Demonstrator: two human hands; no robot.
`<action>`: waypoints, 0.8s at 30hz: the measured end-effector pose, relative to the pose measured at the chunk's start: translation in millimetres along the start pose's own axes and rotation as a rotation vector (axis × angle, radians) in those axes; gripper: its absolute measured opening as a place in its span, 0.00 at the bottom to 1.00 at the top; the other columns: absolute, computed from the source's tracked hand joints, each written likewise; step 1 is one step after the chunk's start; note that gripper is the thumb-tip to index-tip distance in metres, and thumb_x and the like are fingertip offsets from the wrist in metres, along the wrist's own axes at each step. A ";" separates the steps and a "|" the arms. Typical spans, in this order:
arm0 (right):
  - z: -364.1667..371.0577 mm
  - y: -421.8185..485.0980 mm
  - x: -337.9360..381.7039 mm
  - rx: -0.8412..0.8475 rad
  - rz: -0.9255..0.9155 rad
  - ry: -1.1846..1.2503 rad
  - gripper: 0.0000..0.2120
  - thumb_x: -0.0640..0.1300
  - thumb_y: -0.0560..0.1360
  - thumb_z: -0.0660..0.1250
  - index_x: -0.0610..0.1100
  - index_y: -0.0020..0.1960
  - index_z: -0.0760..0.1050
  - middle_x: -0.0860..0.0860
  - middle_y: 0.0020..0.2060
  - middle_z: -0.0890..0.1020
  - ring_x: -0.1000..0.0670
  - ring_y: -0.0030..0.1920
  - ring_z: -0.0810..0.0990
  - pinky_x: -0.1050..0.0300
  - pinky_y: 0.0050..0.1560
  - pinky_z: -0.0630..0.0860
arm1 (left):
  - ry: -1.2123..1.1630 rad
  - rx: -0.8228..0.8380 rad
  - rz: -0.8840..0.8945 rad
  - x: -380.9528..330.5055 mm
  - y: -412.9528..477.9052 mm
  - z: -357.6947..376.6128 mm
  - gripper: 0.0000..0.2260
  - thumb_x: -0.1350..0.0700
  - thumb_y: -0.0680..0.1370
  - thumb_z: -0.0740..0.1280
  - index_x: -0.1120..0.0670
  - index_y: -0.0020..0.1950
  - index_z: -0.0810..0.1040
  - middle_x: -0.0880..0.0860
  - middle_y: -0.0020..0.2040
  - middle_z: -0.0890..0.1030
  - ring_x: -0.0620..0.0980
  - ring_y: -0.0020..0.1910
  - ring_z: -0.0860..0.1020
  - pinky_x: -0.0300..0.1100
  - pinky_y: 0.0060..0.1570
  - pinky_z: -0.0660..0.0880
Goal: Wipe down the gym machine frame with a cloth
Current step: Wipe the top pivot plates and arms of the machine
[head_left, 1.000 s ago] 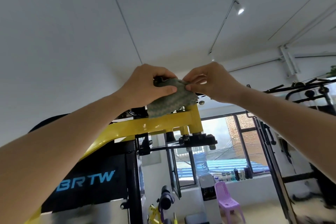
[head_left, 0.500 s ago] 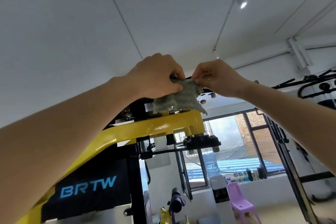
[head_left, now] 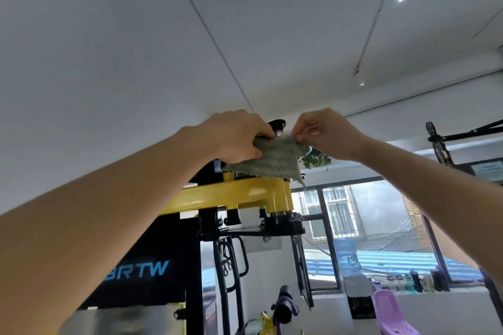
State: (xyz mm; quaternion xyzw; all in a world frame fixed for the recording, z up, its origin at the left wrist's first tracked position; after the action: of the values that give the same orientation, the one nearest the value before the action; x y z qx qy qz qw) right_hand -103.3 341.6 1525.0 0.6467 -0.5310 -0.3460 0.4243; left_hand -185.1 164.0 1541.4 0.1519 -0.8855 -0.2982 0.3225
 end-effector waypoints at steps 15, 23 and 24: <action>29.3 -20.6 30.6 -0.230 -0.175 0.105 0.07 0.38 0.73 0.74 0.46 0.50 0.86 0.53 0.46 0.84 0.54 0.47 0.82 0.58 0.54 0.78 | 0.183 -0.669 0.227 -11.6 -49.9 11.8 0.08 0.52 0.80 0.70 0.52 0.54 0.87 0.50 0.47 0.86 0.53 0.44 0.81 0.50 0.38 0.79; 66.0 -42.6 36.6 -0.015 -0.082 0.295 0.07 0.36 0.74 0.74 0.47 0.43 0.83 0.57 0.36 0.84 0.58 0.40 0.82 0.67 0.45 0.78 | -0.338 -0.405 -0.080 17.5 -89.0 43.2 0.07 0.47 0.77 0.71 0.44 0.53 0.85 0.39 0.43 0.84 0.38 0.43 0.81 0.40 0.48 0.78; 74.0 -45.4 34.9 0.041 -0.031 0.365 0.06 0.36 0.74 0.74 0.46 0.43 0.82 0.55 0.36 0.84 0.57 0.39 0.83 0.64 0.42 0.79 | -0.413 -0.329 -0.150 23.4 -90.5 50.1 0.06 0.47 0.77 0.71 0.44 0.52 0.85 0.39 0.42 0.84 0.37 0.44 0.81 0.40 0.49 0.78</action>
State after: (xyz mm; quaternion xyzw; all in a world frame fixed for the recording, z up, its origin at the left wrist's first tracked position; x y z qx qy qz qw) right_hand -145.1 297.4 1453.9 0.7152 -0.4422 -0.2187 0.4951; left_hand -228.7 104.5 1465.2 0.0985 -0.8584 -0.4856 0.1327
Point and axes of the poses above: each hand's wrist, its own y-axis towards the middle knuckle, its own z-axis out of the palm, x = y × z, the point moved 4 cm from there along y, towards the middle knuckle
